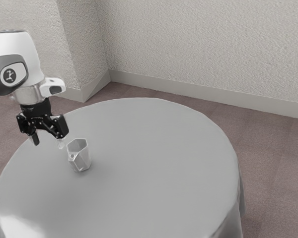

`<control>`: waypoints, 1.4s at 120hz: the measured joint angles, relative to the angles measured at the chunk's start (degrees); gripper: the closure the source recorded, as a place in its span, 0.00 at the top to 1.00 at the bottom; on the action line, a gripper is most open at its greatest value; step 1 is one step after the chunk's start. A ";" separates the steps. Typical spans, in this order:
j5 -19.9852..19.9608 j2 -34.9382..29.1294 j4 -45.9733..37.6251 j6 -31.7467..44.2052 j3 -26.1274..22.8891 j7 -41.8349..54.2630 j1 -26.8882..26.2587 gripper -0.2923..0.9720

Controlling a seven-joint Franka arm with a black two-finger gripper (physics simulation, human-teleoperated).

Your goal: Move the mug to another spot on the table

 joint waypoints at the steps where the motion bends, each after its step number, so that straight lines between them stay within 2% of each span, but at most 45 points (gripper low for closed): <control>1: -0.10 0.01 -0.50 0.50 0.00 -0.15 0.00 0.75; 44: -1.35 3.55 -13.33 17.38 -0.08 -6.79 0.83 0.75; 61: 1.61 3.67 -17.32 23.47 -0.11 -8.37 1.65 0.75; 76: 6.13 6.50 -18.12 29.41 -0.11 -9.48 1.55 0.74; 90: 8.27 10.64 -18.20 35.21 -0.05 -10.33 1.70 0.74; 120: 9.39 17.48 -18.13 45.71 0.02 -11.88 1.78 0.73; 142: 9.57 19.30 -18.02 50.70 0.06 -12.72 1.76 0.62; 168: 11.42 21.44 -17.88 56.21 0.29 -13.42 1.86 0.55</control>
